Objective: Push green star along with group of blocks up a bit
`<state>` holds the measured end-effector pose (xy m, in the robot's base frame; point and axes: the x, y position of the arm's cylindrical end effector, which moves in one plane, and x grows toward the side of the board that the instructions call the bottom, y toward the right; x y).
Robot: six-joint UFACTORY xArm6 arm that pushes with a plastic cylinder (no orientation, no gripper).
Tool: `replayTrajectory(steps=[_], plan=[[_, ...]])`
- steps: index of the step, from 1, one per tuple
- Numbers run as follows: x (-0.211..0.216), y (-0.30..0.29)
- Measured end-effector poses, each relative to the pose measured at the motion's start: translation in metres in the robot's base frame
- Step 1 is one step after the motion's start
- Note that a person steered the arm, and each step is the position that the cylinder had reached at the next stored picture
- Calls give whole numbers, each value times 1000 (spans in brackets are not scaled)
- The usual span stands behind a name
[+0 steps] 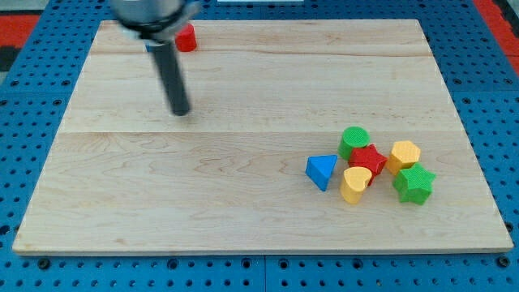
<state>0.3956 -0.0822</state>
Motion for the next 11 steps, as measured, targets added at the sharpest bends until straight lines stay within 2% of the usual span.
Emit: replayTrajectory(steps=[3,4,6,8,11], plan=[[8,276],[24,347],[152,411],[156,322],[141,215]])
